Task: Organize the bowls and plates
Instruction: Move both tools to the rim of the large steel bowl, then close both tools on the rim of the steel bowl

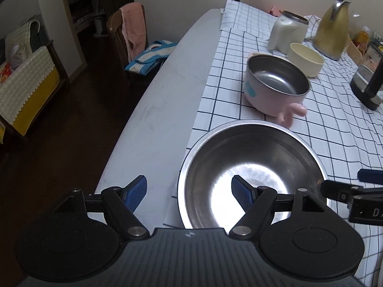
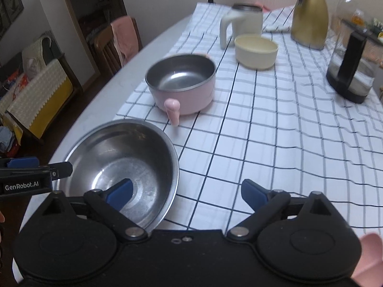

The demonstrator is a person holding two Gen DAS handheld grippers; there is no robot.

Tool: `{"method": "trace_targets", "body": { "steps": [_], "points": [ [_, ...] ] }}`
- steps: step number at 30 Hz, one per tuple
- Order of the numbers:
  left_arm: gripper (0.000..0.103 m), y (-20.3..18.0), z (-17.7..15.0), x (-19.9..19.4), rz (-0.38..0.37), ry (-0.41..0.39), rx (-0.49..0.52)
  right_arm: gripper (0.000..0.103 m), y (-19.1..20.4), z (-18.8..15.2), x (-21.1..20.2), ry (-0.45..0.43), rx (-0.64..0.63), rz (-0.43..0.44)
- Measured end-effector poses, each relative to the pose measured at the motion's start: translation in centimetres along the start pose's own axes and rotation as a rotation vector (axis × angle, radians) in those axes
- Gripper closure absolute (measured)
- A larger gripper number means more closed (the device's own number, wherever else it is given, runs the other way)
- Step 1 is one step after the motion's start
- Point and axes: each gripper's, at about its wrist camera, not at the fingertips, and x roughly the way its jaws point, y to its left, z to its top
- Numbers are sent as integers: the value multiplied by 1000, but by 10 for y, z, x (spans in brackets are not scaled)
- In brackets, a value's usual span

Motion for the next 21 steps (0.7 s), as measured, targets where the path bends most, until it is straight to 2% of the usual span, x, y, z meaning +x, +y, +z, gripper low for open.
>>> {"method": "trace_targets", "body": {
  "steps": [6, 9, 14, 16, 21],
  "points": [
    [27, 1, 10, 19, 10, 35, -22, 27, 7, 9, 28, 61, -6, 20],
    [36, 3, 13, 25, 8, 54, -32, 31, 10, 12, 35, 77, -6, 36],
    [52, 5, 12, 31, -5, 73, -44, 46, 14, 14, 41, 97, -6, 52],
    [62, 5, 13, 33, -16, 92, -50, 53, 14, 16, 42, 102, -3, 57],
    [79, 7, 12, 33, -19, 109, -85, 68, 14, 14, 43, 111, 17, 61]
  ]
}}
